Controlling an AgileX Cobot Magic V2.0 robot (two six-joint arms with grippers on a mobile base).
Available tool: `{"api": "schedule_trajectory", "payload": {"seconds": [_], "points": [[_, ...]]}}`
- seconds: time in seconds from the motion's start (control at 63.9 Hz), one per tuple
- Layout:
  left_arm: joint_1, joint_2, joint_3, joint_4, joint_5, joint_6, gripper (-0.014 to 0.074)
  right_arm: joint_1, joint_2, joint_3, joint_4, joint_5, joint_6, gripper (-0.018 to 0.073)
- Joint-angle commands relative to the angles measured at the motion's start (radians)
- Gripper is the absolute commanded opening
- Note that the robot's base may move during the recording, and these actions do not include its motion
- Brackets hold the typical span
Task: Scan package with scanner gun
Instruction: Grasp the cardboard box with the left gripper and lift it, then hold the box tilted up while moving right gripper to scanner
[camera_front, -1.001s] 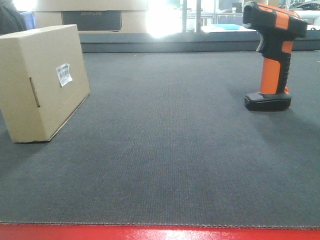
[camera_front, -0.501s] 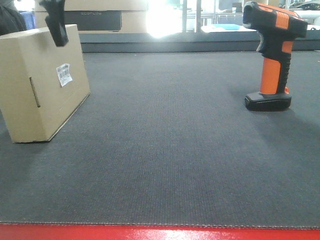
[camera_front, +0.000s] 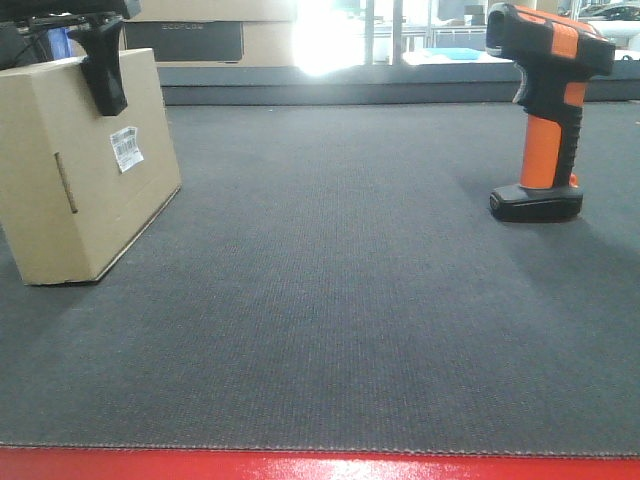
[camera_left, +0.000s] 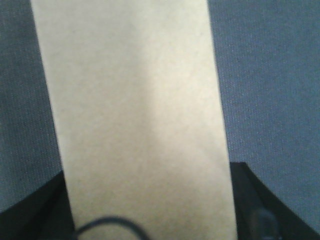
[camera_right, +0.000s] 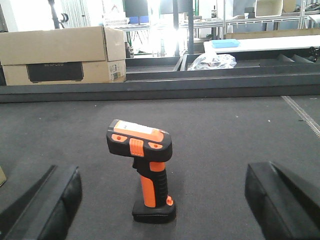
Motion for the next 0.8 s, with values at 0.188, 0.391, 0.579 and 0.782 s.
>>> {"api": "schedule_trajectory", "payload": {"seconds": [0.188, 0.391, 0.579, 0.782], "points": [[-0.005, -0.002, -0.019, -0.030, -0.002, -0.003, -0.0111, 0.030, 0.007, -0.007, -0.006, -0.022, -0.002, 0.0568], [-0.001, -0.021, -0.087, -0.188, -0.002, -0.003, -0.0111, 0.040, 0.007, -0.007, -0.006, -0.019, -0.002, 0.0568], [0.001, -0.026, -0.147, -0.389, -0.002, -0.003, -0.0111, 0.040, 0.009, -0.007, -0.006, -0.019, -0.002, 0.0568], [0.025, -0.024, -0.149, -0.594, -0.002, -0.001, -0.0111, 0.060, 0.068, -0.007, -0.006, -0.028, -0.002, 0.0568]]}}
